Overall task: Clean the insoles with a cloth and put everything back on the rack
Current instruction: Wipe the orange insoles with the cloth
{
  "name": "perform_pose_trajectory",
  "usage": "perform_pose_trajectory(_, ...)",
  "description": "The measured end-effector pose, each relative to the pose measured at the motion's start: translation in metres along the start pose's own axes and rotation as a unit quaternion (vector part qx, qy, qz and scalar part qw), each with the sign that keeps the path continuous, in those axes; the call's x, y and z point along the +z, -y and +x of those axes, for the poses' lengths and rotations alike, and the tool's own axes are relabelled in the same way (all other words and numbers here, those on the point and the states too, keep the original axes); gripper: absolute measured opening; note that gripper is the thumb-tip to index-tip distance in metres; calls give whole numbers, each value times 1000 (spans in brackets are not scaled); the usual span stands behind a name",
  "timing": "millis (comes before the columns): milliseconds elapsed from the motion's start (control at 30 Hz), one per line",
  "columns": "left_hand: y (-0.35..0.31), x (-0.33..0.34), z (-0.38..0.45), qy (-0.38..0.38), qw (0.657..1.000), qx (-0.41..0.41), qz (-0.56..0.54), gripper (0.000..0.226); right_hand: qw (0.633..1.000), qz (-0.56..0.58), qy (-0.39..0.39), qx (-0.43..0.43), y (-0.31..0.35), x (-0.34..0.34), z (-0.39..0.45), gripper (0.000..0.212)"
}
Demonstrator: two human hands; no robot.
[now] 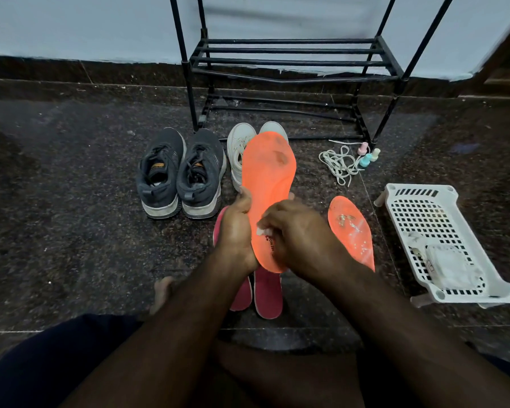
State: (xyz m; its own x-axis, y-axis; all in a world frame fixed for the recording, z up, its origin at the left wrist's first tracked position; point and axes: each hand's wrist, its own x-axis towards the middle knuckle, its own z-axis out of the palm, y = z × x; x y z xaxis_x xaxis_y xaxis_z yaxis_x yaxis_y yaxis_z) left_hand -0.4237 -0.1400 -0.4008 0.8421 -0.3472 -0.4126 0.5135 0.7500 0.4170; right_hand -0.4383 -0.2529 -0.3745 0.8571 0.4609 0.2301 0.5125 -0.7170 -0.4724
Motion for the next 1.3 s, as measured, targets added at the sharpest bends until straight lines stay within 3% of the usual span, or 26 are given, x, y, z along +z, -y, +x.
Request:
perform_pose_trajectory(133,-1,-1,0,-22,1000,3,6,79,1000,21,0,1,8,0,-4,17)
perform_pose_trajectory(300,4,2,-4,-27,999,17,-15,70,993,13,-108,43,-6,-7,6,12)
perform_pose_trajectory(500,2,3,-2,-50,999,5,-13,70,992,95,-18,79,9,-7,-2,18)
perform_pose_trajectory(633,3,6,-5,-51,998,21,-43,62,991,35,-110,72,-8,-11,9,15)
perform_pose_trajectory(867,4,8,-3,-96,995,34,0,61,997,1,40,60,2,-1,5,15)
perform_pose_trajectory(1033,6,4,-2,-54,996,28,-66,62,993,0,-86,85,-11,-9,12,10)
perform_pose_trajectory(1233,7,5,-3,-77,997,16,9,59,996,-15,51,71,5,1,5,17)
perform_pose_trajectory(1300,5,4,-3,-74,997,21,2,61,997,4,38,72,4,-1,4,13)
